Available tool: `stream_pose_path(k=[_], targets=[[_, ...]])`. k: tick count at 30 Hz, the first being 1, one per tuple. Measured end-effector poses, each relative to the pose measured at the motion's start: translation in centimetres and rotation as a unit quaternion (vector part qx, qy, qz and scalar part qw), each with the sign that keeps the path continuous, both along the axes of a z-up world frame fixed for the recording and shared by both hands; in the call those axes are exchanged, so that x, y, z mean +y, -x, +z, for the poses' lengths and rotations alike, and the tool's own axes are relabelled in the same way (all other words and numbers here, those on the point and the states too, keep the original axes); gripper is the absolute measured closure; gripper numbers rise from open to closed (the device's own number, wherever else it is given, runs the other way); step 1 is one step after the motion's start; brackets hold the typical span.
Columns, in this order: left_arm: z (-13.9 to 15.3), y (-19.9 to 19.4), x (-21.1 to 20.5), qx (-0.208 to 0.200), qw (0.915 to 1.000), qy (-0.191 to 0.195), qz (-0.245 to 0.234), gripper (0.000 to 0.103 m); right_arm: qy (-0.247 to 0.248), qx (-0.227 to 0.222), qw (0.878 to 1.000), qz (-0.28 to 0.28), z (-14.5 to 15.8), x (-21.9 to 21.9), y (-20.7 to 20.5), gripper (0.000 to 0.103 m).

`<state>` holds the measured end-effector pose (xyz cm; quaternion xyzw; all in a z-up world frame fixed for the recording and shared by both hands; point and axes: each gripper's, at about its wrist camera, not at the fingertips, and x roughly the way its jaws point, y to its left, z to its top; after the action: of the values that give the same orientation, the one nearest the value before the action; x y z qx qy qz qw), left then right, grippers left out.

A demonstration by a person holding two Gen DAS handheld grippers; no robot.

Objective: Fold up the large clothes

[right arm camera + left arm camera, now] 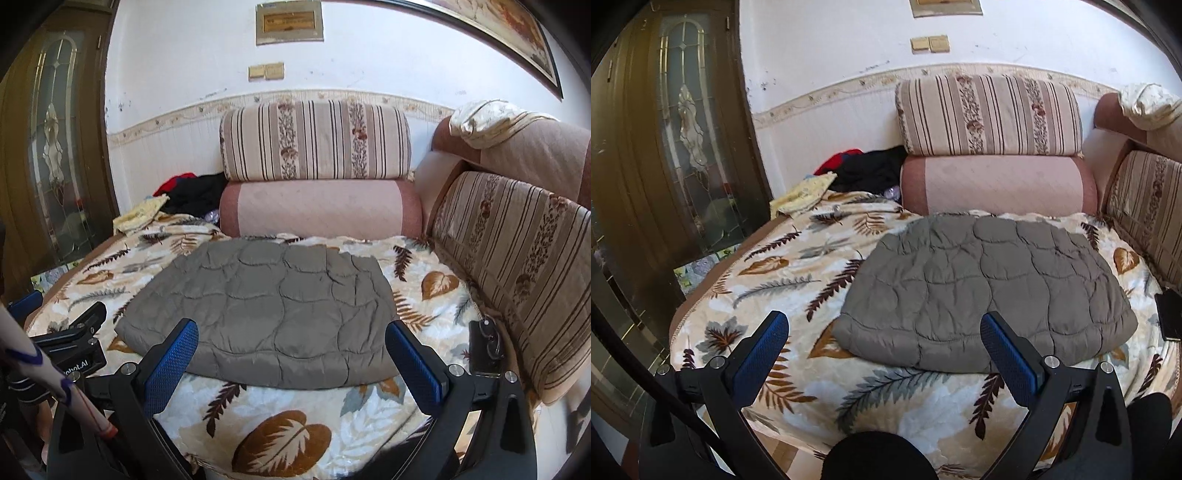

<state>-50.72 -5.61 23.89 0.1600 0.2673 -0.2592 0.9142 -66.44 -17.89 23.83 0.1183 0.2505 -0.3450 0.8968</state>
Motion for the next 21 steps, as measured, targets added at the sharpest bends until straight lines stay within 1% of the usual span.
stream_pose_path(k=[5, 11, 21], targets=[[-1.2, -0.8, -0.8, 0.017, 0.9998, -0.009, -0.002, 0.0, -0.008, 0.009, 1.0, -0.004, -1.1, -0.7, -0.6, 0.0], [-1.8, -1.0, -0.9, 0.022, 0.9997, -0.011, -0.005, 0.0, -0.014, 0.016, 1.0, -0.008, -1.8, -1.3, -0.8, 0.0], [-1.5, -0.9, -0.5, 0.024, 0.9997, -0.004, -0.001, 0.0, -0.009, 0.02, 1.0, -0.01, -1.8, -0.9, -0.9, 0.0]])
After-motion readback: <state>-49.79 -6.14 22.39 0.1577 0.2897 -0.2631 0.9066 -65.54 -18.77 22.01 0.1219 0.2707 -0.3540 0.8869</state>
